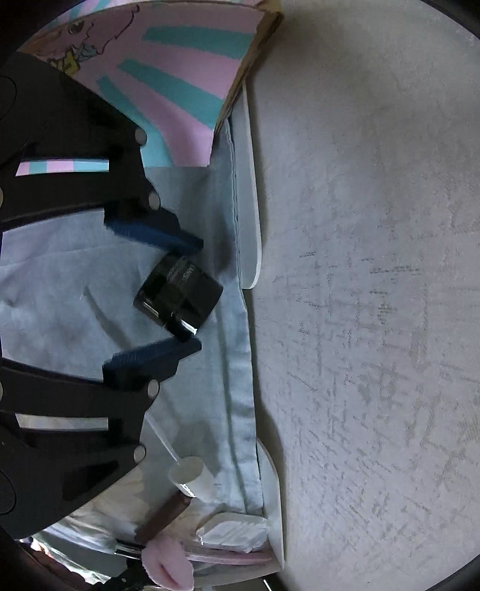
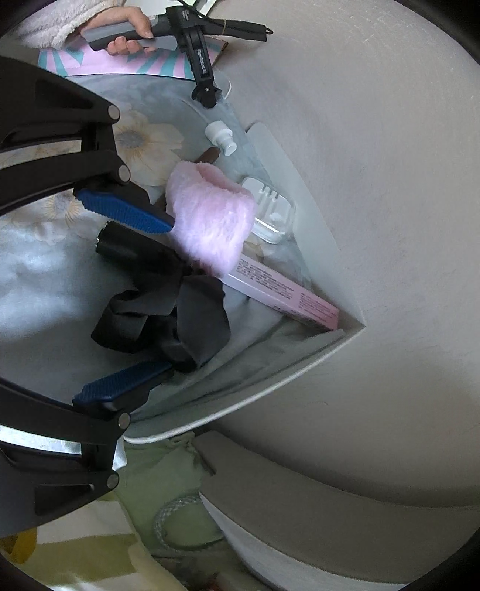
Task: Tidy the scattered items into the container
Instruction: 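Grasp the black jar with the left tool while the right grasps the black scrunchie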
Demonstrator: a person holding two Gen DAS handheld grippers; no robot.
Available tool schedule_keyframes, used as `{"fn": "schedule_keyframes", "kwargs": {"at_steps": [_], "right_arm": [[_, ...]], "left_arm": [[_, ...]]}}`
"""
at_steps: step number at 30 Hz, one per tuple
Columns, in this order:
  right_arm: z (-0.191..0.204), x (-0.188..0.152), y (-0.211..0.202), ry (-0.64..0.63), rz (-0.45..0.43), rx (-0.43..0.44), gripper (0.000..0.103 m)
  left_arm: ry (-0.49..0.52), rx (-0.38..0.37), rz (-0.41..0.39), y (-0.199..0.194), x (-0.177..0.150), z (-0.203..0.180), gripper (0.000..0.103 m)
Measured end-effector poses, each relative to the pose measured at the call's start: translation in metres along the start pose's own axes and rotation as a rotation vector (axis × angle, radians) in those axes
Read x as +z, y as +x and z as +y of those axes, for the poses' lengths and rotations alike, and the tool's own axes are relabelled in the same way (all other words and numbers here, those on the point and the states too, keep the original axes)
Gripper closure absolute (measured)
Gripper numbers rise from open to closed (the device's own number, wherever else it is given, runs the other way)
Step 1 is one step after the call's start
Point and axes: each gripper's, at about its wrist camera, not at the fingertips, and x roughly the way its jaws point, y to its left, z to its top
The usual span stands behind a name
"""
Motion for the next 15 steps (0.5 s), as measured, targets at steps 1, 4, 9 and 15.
{"fn": "schedule_keyframes", "kwargs": {"at_steps": [1, 4, 9, 15], "right_arm": [[0.000, -0.001, 0.001, -0.003, 0.009, 0.013, 0.041], [0.005, -0.003, 0.007, -0.017, 0.025, 0.030, 0.059], [0.011, -0.005, 0.001, -0.030, 0.012, 0.056, 0.078], [0.005, -0.003, -0.007, -0.002, -0.011, 0.091, 0.083]], "left_arm": [[0.003, 0.002, -0.002, -0.001, -0.001, -0.001, 0.060], [-0.003, -0.002, 0.001, -0.003, -0.007, -0.001, 0.060], [0.001, -0.015, -0.006, -0.014, -0.017, -0.005, 0.060], [0.013, -0.029, -0.032, -0.039, -0.028, -0.016, 0.060]]}}
